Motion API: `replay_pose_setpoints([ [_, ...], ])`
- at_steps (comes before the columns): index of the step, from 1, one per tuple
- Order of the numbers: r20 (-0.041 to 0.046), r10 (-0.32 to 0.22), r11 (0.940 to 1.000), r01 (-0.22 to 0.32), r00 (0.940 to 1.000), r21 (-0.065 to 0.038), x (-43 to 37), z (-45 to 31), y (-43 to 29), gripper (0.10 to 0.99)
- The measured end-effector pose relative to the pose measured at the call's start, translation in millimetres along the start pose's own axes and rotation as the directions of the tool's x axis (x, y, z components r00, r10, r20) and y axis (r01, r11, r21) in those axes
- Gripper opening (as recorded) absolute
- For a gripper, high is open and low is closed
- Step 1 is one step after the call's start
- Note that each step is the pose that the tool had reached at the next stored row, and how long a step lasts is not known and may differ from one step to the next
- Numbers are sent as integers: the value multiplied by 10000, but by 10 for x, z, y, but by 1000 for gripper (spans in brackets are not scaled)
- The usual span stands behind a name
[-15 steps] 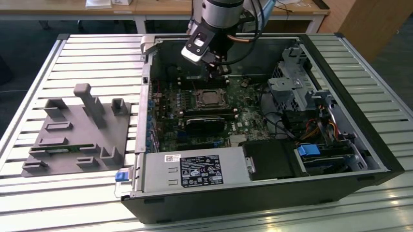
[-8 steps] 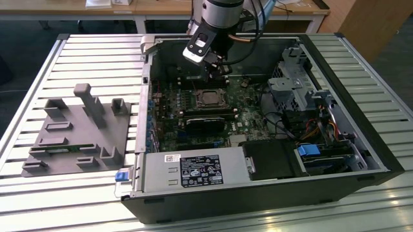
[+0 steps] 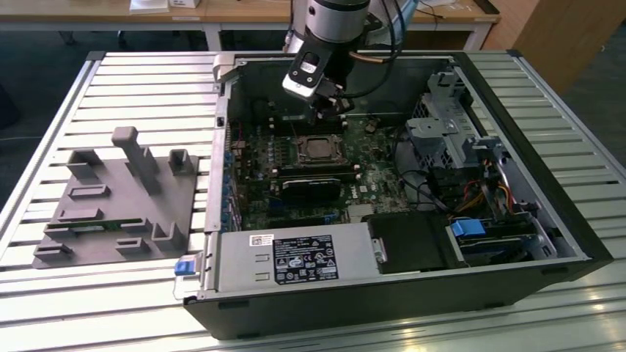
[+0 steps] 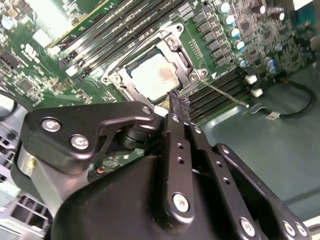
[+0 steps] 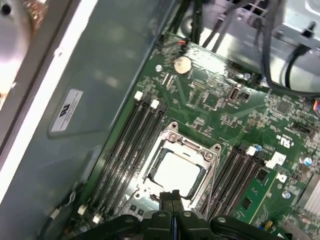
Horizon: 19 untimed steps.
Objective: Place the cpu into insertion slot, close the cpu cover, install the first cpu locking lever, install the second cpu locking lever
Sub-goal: 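Install the first cpu locking lever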
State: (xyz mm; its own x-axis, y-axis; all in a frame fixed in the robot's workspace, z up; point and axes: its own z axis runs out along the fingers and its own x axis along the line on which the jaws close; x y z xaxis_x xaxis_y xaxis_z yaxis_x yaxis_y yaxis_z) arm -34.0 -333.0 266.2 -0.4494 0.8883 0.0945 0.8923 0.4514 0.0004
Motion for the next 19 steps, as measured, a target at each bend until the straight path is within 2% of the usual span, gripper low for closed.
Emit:
replay_pose_setpoints([
  [9, 2, -1137, 9935, 1137, 9935, 98, -1, -1, -1, 106],
  [19, -12, -2107, 9774, 2107, 9775, 188, -2, 0, -1, 106],
])
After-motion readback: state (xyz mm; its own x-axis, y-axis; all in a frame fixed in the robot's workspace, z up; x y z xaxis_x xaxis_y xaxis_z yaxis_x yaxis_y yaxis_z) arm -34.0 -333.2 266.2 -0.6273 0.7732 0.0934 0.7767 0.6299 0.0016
